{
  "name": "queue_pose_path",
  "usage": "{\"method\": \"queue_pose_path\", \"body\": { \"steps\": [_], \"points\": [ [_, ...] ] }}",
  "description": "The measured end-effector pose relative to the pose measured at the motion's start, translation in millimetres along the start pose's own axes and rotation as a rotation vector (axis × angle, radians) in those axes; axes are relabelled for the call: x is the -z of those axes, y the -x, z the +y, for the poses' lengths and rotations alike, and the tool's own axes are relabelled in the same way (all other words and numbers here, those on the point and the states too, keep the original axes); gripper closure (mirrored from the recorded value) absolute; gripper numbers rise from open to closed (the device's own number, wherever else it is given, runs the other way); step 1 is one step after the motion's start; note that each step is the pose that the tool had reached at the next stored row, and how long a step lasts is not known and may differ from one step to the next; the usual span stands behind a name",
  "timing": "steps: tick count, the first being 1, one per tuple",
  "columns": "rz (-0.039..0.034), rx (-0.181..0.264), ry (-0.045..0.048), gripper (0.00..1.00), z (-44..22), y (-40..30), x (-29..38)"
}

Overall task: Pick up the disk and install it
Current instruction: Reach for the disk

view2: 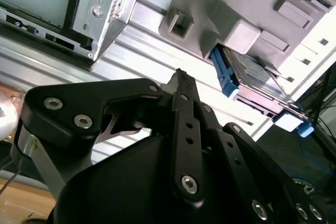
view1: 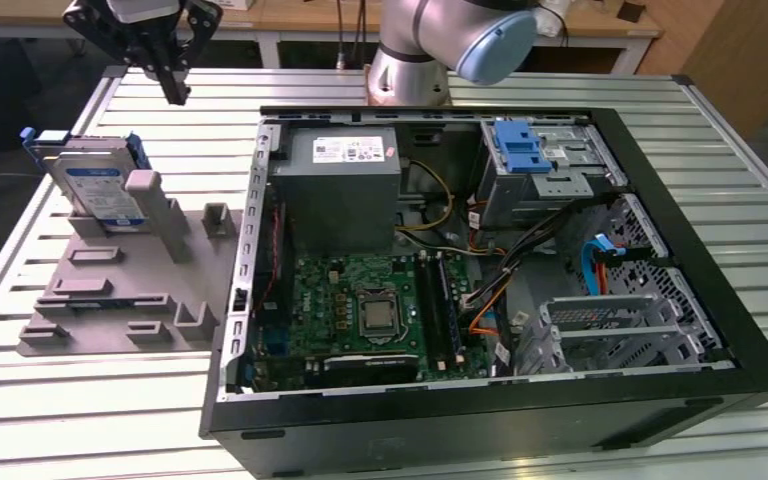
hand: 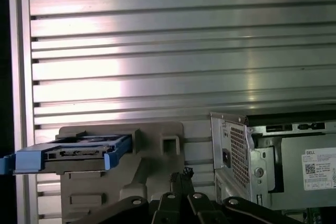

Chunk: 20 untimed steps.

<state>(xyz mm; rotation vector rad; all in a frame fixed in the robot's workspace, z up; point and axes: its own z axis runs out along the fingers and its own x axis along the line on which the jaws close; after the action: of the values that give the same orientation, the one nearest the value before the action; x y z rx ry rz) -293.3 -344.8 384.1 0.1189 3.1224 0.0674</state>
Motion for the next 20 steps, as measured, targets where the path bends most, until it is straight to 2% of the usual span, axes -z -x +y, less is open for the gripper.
{"method": "queue_pose_path", "body": {
  "steps": [7,15,20],
  "points": [
    [0.0020,0.000,0.0004,0.89,-1.9,-27.7,-0.1],
    [0.0028,0.000,0.0002,0.89,-3.8,-52.2,-0.7],
    [0.0034,0.000,0.0002,0.89,-5.4,-72.9,-1.0]
  ]
}}
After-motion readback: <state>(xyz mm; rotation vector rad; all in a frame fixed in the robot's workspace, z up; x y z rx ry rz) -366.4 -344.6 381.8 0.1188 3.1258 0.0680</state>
